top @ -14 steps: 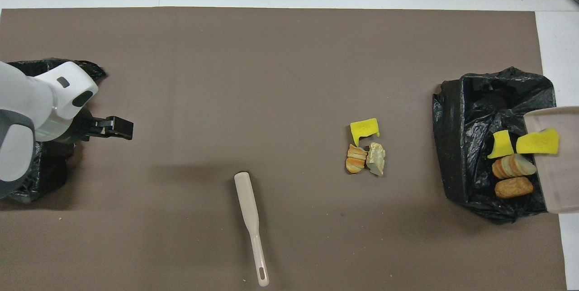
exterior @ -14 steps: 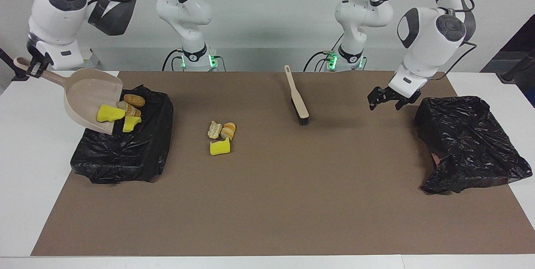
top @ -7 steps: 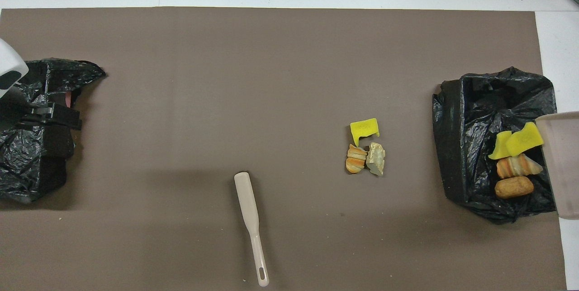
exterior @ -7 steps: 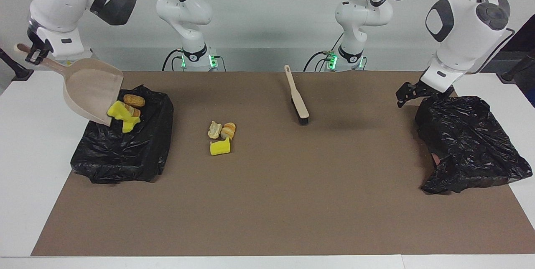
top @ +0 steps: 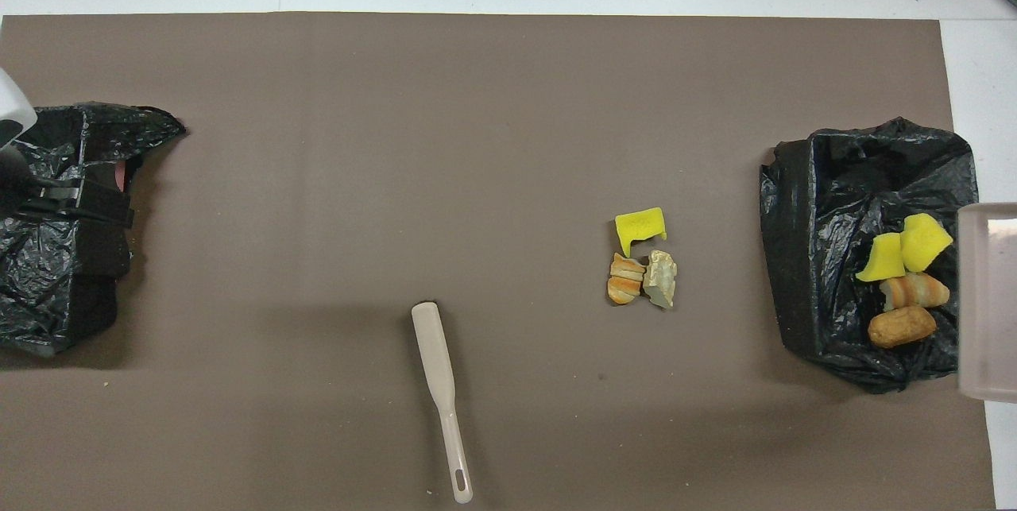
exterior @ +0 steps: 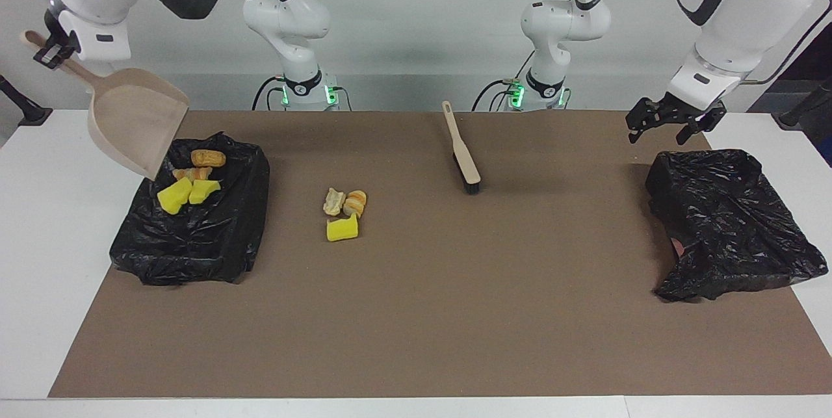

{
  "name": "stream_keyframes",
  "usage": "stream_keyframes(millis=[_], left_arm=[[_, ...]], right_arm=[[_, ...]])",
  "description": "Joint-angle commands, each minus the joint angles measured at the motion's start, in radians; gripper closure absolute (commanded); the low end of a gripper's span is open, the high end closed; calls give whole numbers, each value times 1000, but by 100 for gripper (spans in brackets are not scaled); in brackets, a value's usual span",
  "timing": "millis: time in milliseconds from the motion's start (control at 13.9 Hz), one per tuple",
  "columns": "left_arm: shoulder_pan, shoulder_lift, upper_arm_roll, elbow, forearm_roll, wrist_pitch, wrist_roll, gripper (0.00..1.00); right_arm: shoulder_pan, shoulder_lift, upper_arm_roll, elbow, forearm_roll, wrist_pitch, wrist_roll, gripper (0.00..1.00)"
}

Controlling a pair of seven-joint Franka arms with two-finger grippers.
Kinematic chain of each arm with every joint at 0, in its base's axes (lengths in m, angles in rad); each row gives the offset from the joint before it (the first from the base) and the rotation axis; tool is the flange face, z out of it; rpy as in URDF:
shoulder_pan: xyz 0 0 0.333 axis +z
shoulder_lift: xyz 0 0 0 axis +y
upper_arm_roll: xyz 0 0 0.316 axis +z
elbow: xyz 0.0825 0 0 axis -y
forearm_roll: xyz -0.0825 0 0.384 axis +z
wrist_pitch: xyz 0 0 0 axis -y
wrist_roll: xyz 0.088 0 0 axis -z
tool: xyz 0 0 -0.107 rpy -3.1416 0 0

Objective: Sweep and dump trash in bin

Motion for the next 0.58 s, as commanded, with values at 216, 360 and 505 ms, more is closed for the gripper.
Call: stream_keyframes(millis=[216, 360, 505], left_arm=[[3, 2, 2, 21, -13, -10, 10, 0], [6, 4, 2, 23, -16, -10, 18, 0], [3, 4, 2, 28, -16, -11, 13, 0]], right_arm=[[-1, -27, 152, -30, 355, -99, 597, 100], [11, -1, 218, -36, 484, -93, 841, 100], [83, 43, 226, -21, 596, -69, 1082, 100]])
